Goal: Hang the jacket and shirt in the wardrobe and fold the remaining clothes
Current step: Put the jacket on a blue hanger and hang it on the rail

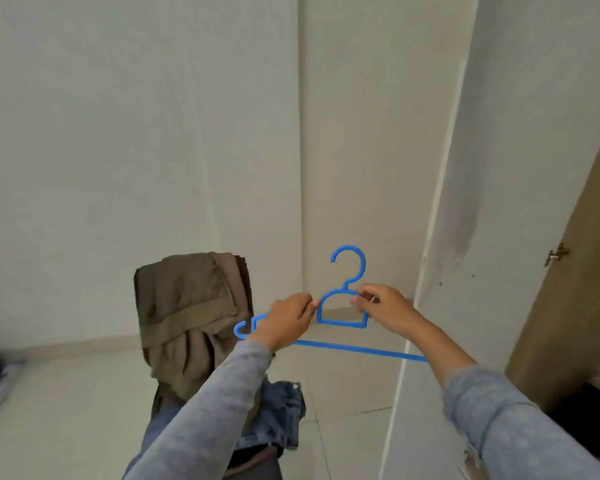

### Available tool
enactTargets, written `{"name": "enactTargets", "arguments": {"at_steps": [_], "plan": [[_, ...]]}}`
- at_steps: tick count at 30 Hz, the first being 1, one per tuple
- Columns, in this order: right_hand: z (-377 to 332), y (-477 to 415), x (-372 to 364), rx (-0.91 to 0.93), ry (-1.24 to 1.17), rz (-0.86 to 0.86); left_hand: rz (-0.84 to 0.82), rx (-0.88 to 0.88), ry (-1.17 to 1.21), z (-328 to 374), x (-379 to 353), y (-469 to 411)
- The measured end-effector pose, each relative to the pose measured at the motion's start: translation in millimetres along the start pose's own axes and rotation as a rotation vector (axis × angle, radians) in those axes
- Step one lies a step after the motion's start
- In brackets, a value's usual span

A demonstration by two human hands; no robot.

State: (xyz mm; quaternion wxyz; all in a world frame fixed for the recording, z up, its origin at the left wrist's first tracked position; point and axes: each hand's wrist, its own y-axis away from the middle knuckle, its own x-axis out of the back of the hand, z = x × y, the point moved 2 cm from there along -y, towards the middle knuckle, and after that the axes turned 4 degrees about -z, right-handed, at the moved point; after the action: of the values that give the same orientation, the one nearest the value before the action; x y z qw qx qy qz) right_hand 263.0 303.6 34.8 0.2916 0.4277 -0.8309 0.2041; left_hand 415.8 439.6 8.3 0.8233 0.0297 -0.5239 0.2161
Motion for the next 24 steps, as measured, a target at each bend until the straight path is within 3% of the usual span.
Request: {"name": "enactTargets", "arguments": {"at_steps": [7, 13, 21, 24], "plan": [[-101.3, -79.4, -133.8, 0.098, -0.117, -0.231, 0.091, 0.155, 0.031, -142.3, 70.9, 45.0], [-165.8, -151.1, -232.1, 0.138, -0.239, -0.314, 0.085, 0.269, 0.120, -266.3, 128.1, 57.4], [-199.4, -218.4, -302.2, 0.158, -0.293, -0.296, 0.116, 0.350, 0.282, -366.2, 153.6, 41.3], [-198.1, -242.6, -308.5, 0.137, -0.297, -0.240, 0.153, 0.353, 0.234, -389.6, 149.2, 24.1]]}}
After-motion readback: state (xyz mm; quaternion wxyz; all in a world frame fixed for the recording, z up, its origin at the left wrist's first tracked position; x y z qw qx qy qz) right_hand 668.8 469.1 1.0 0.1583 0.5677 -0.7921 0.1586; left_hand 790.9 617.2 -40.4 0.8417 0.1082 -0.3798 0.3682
